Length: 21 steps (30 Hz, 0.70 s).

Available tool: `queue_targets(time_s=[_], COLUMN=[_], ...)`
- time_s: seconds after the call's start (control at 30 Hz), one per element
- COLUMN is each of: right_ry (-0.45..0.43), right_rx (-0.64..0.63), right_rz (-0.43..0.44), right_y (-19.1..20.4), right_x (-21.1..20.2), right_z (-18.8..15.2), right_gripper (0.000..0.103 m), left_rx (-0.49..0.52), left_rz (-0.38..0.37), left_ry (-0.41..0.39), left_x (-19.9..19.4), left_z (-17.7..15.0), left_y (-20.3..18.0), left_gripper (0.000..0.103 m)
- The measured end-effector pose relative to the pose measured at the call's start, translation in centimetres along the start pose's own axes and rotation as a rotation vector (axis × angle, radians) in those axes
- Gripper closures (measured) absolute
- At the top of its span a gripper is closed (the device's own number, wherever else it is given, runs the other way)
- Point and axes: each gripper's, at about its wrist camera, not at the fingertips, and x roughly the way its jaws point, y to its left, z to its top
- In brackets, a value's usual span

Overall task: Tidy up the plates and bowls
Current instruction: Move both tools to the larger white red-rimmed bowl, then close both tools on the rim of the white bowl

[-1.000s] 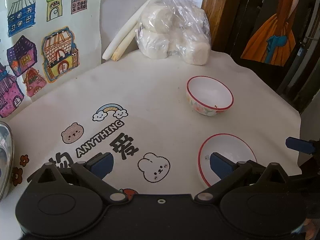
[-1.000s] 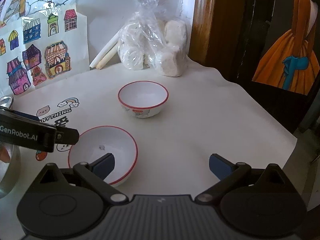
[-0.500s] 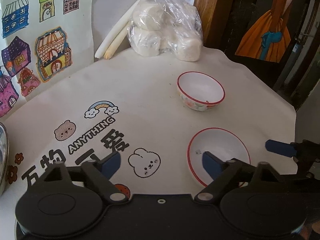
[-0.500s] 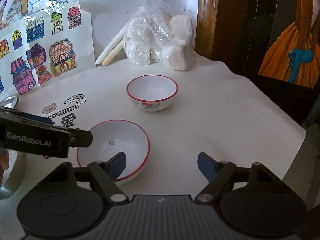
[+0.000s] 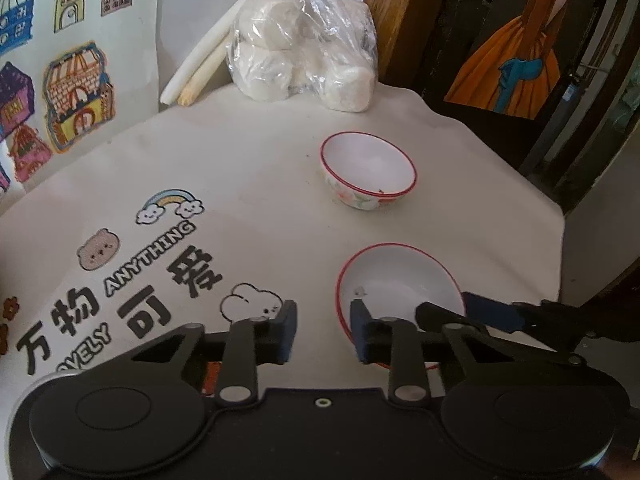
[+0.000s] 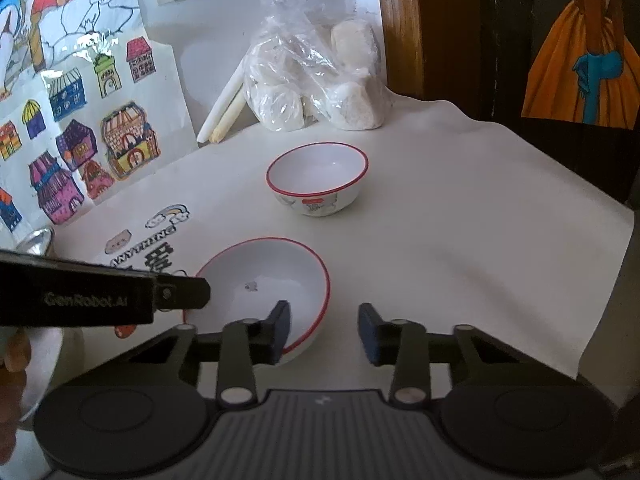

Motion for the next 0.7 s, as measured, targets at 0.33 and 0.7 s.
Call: queue_targets(time_s=[0.33,0.7], right_ry=[-0.006,-0.012], right_rx=[0.046,0.159], right_rz=[0.004,0.048], right_y=[0.6,0.2], right_x=[-0.2,-0.7], right_z=[-0.1,-0.6], right_gripper=[0.084,0.087], left_rx=[-0.014,-0.077], left_rz=[-0.051,-0.08], left_ry=[-0.007,-0.006], left_x=[-0.1,-1.3], left_z=[-0.3,-0.7], left_y=[0.0,1.2], left_gripper=[0.096,0.097])
